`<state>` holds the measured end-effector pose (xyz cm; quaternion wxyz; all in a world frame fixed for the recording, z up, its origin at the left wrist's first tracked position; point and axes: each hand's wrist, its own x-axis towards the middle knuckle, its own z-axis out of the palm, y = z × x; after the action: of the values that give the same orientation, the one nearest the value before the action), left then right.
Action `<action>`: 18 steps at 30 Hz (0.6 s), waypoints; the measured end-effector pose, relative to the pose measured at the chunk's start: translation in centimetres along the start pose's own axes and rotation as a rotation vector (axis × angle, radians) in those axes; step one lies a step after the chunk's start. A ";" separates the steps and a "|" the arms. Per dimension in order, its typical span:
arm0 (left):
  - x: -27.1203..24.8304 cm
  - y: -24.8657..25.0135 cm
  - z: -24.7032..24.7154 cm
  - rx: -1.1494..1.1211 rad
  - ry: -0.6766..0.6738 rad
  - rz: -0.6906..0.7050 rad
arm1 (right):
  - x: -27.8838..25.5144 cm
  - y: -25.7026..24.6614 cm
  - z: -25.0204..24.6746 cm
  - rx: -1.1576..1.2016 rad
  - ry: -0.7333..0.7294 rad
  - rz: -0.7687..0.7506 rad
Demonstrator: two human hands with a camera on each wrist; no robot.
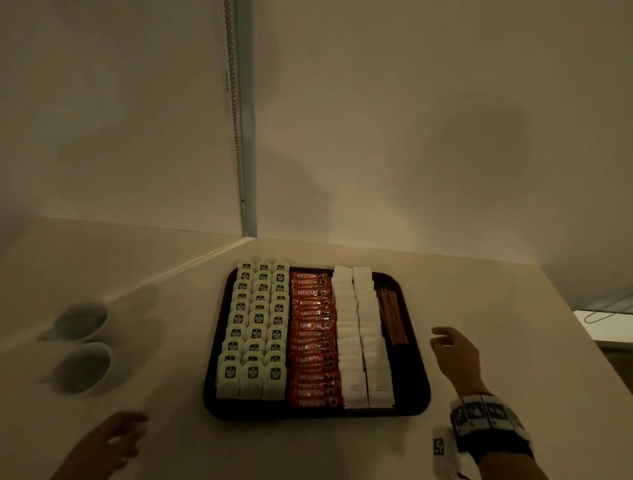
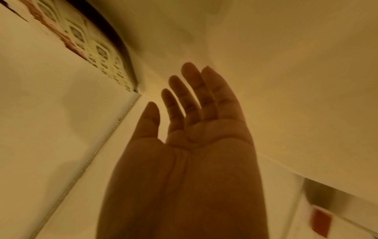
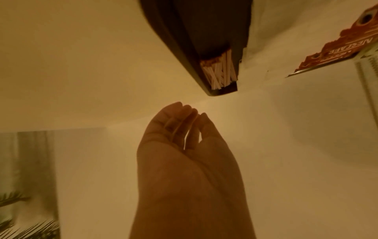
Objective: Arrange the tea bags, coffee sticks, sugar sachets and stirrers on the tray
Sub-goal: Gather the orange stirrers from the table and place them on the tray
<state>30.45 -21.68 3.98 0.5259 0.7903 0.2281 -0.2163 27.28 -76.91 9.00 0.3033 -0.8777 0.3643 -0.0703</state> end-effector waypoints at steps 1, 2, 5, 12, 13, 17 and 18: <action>0.1 0.9 1.0 0.040 -0.008 0.020 | -1.0 0.9 -0.1 0.013 -0.030 0.034; -0.3 2.0 1.9 0.028 -0.041 0.068 | -2.1 1.7 0.0 0.030 -0.072 0.071; 0.2 3.8 4.7 -0.011 -0.029 0.123 | -5.3 3.4 1.0 0.096 -0.169 0.131; 1.2 4.0 7.9 0.044 -0.066 0.263 | -8.0 3.8 3.1 0.114 -0.096 0.151; 1.5 3.6 8.1 0.041 -0.072 0.282 | -8.2 3.6 3.2 0.131 -0.085 0.162; 0.5 3.5 8.3 0.026 -0.040 0.251 | -9.2 3.3 3.3 0.176 -0.068 0.178; 0.0 3.5 8.2 0.031 -0.032 0.246 | -9.4 3.4 3.3 0.180 -0.070 0.180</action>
<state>31.64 -30.52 3.65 0.5395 0.8169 0.1178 -0.1663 19.54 -70.77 5.32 0.3986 -0.8126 0.4229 -0.0447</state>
